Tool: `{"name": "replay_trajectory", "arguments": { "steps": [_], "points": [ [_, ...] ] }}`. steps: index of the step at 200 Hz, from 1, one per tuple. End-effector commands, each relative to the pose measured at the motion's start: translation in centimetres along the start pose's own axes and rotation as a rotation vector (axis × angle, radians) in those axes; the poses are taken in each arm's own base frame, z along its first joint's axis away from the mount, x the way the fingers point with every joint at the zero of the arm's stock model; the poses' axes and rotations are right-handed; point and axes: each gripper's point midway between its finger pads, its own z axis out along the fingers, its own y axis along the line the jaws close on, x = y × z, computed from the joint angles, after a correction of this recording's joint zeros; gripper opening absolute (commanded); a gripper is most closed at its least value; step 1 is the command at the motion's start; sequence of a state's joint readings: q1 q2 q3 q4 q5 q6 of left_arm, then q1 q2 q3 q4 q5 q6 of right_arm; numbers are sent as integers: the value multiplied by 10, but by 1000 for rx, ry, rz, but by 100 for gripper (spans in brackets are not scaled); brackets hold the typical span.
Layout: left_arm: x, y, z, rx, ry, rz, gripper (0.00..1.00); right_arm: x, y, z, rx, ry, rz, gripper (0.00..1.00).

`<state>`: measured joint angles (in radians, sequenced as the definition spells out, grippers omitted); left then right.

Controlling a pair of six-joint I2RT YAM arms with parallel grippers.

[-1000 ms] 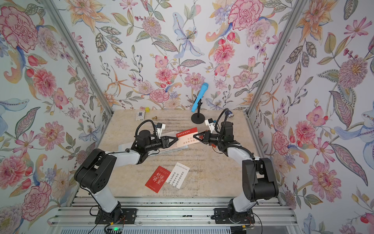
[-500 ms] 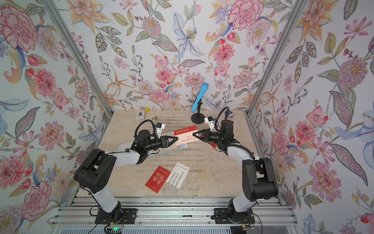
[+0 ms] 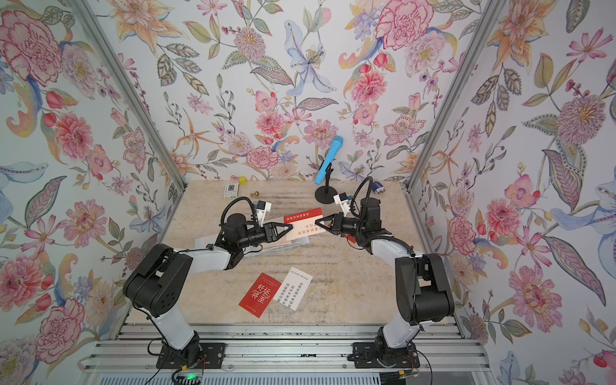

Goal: Place the photos into the photo albums
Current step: Pick up the photo at the center of the board.

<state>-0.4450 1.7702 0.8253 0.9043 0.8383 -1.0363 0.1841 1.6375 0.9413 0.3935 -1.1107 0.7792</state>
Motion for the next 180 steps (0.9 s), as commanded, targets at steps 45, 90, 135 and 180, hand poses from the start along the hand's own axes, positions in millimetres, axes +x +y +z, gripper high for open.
{"name": "replay_trajectory", "arguments": {
  "steps": [45, 90, 135, 180],
  "points": [
    [1, 0, -3, 8, 4, 24, 18, 2, -7, 6, 24, 1, -9, 5],
    [0, 1, -5, 0, 1, 24, 5, 4, -15, 8, 47, 5, 1, 6],
    [-1, 20, -15, -69, -29, -9, 0, 4, -22, 6, 92, 0, 2, 9],
    [-4, 35, -32, -119, -77, -34, 0, 4, -25, 11, 107, 5, 3, 34]
  ]
}}
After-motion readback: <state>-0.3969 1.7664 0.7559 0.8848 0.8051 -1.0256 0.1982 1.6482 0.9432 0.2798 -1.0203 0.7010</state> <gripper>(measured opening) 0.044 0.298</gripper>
